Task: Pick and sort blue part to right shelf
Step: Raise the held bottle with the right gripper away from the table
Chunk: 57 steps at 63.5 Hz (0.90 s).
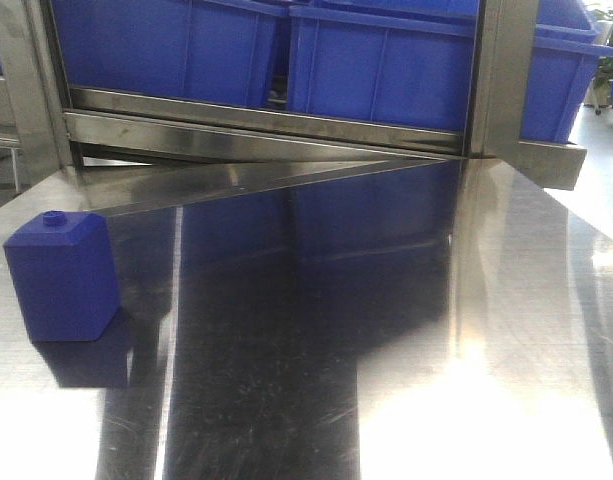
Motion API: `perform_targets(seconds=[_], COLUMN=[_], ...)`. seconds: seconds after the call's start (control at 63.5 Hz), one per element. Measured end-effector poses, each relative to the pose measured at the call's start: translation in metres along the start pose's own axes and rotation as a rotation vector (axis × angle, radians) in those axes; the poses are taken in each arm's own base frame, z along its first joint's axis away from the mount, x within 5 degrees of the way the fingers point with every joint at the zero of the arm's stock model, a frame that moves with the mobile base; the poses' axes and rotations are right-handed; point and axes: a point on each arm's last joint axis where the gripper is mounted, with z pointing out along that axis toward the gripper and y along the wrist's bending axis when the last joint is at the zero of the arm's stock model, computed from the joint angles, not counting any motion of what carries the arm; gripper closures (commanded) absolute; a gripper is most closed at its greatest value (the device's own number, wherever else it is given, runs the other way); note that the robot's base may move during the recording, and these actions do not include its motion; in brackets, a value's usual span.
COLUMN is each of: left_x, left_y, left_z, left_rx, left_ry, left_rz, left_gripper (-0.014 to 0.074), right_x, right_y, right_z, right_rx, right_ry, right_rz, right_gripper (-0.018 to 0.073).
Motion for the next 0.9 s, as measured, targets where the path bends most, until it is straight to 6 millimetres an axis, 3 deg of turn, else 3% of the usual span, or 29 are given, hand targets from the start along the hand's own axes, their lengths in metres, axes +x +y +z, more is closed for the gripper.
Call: perform_targets(seconds=[0.725, 0.898], left_x=[0.000, -0.028], left_y=[0.000, -0.003], left_z=[0.000, -0.004], left_rx=[0.002, 0.020], left_ry=[0.006, 0.038], left_rz=[-0.046, -0.262], left_gripper=[0.0464, 0.0464], right_x=[0.000, 0.000], right_y=[0.000, 0.000], right_z=[0.000, 0.000], right_rx=[0.000, 0.000], right_ry=[0.000, 0.000], right_rz=[0.000, 0.000], right_gripper=[0.0137, 0.0137])
